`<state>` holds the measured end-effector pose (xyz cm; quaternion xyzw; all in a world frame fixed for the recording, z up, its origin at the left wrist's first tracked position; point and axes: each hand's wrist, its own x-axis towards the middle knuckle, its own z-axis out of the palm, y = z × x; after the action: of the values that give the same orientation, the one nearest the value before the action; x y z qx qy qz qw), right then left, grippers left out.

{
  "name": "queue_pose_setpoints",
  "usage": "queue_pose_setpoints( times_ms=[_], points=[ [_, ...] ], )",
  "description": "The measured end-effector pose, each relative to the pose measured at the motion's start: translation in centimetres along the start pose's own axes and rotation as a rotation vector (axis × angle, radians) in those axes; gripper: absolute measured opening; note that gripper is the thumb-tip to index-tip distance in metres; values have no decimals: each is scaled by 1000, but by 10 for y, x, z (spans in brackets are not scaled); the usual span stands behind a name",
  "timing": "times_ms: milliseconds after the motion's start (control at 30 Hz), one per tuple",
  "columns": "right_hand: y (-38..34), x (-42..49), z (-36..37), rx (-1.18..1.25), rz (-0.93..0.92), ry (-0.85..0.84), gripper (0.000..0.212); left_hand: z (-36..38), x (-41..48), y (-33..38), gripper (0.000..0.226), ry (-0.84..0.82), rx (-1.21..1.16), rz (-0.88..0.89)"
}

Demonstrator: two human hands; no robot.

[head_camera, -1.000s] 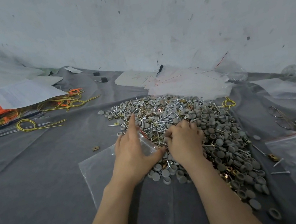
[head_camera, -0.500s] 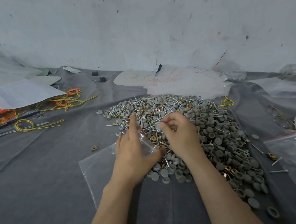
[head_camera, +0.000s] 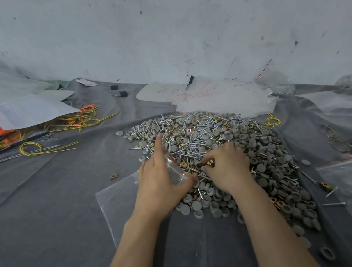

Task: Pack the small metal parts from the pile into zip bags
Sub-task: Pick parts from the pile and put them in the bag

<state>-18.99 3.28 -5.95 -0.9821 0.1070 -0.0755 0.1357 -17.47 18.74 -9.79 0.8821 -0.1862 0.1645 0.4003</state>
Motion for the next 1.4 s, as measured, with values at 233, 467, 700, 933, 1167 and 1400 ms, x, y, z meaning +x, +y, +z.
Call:
queue_pose_setpoints(
  times_ms=[233, 467, 700, 933, 1167, 1400],
  points=[
    [-7, -5, 9, 50, 17, 93, 19, 0, 0, 1, 115, -4, -8, -5],
    [-7, -5, 5, -2, 1, -11, 26, 0, 0, 1, 116, -5, 0, -5],
    [-9, -3, 6, -13, 23, 1, 26, -1, 0, 3, 115, -10, 0, -7],
    [-9, -5, 7, -26, 51, 14, 25, -1, 1, 5, 114, -17, -3, -14],
    [-13, -1, 7, -59, 98, -19, 28, -1, -1, 5, 114, -13, -2, -5],
    [-9, 0, 8, 247, -28, 246, 10, -1, 0, 5, 113, -18, 2, -7]
  ],
)
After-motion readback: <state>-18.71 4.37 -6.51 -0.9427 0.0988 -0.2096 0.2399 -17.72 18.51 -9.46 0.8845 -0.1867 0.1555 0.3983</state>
